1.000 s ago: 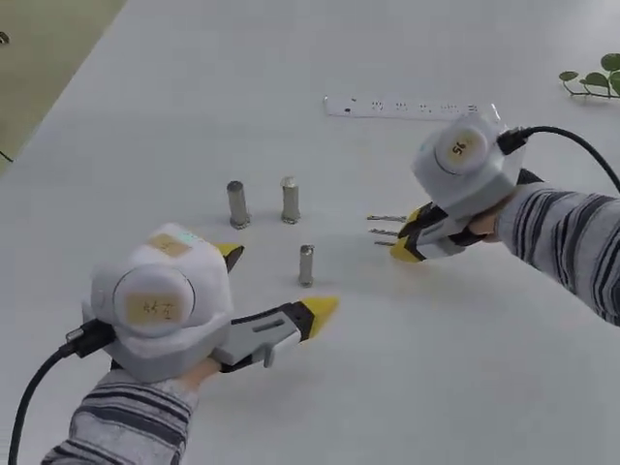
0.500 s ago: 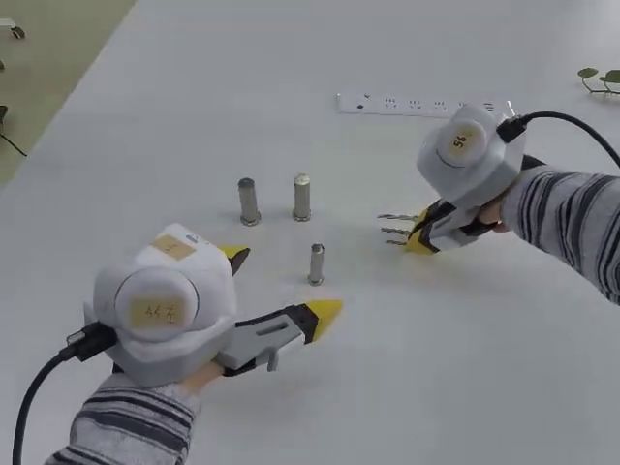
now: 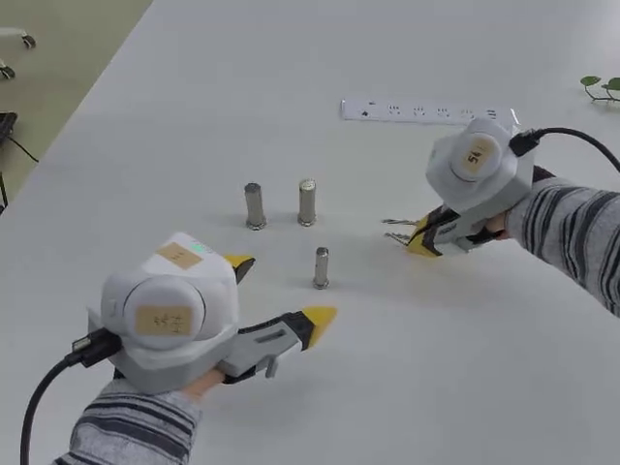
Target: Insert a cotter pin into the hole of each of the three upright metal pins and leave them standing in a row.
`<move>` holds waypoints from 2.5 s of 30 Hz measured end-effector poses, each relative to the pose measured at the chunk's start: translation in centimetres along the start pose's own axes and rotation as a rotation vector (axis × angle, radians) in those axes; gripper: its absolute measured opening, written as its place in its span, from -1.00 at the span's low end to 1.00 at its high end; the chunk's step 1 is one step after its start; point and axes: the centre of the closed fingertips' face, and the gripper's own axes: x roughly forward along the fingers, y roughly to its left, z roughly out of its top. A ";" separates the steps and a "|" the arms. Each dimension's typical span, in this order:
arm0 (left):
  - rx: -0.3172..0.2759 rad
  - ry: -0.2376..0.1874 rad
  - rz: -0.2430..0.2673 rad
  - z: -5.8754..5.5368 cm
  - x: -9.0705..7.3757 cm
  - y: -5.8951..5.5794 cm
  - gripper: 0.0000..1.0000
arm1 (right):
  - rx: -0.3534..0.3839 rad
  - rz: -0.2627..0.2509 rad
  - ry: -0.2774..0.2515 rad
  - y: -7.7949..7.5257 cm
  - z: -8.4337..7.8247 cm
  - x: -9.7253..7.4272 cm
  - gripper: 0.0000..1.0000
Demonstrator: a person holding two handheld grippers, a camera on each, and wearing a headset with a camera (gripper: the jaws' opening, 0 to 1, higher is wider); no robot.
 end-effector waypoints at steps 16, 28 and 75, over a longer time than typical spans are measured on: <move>0.054 -0.059 -0.080 2.1 0.0 -1.4 -0.23 | -0.272 -0.016 -0.151 5.7 5.2 -3.3 -1.00; 0.020 -0.087 -0.143 3.0 -0.1 -2.7 -0.58 | -0.464 0.010 -0.212 9.2 7.9 -4.3 -1.00; -0.107 -0.097 -0.261 3.4 -1.2 -5.2 -1.00 | -0.674 0.027 -0.246 12.6 9.5 -5.8 -1.00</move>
